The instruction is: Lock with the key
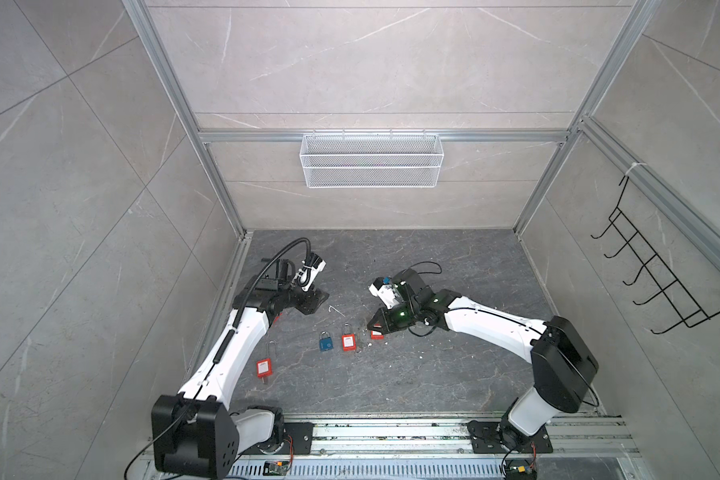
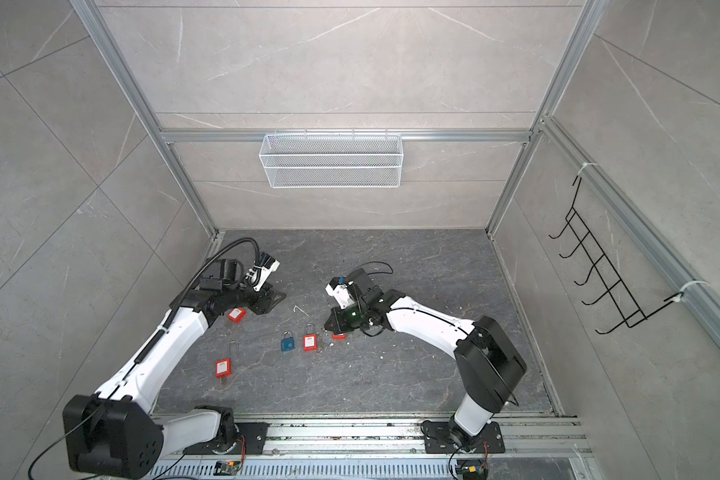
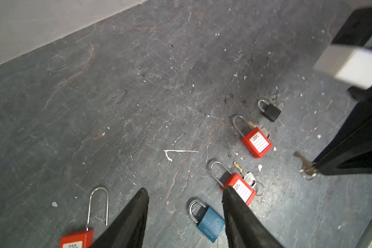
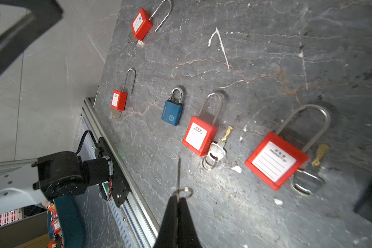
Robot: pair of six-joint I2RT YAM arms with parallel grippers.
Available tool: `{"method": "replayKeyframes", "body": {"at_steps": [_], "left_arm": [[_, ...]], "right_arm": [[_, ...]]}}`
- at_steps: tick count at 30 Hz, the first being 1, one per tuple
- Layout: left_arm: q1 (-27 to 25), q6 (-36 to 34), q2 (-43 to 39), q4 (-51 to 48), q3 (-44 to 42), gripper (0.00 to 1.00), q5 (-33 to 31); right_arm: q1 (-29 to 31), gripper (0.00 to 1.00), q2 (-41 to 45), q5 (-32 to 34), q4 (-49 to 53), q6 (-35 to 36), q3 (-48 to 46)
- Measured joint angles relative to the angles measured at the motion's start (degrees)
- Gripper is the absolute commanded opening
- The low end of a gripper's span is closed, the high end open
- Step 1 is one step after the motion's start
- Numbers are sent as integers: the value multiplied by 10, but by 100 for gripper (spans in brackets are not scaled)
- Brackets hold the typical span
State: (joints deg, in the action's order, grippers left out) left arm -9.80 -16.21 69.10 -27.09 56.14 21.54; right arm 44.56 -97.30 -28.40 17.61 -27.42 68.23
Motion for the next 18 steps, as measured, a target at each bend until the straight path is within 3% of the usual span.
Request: {"method": "replayKeyframes", "body": {"at_steps": [7,18], "left_arm": [[-43,179,17,47,7,58,-38],[-39,289,46,44,40,59,-47]], "right_arm": [[49,0,-102,42,50,-46,116],[77,0,-238,73,158,-82,296]]}}
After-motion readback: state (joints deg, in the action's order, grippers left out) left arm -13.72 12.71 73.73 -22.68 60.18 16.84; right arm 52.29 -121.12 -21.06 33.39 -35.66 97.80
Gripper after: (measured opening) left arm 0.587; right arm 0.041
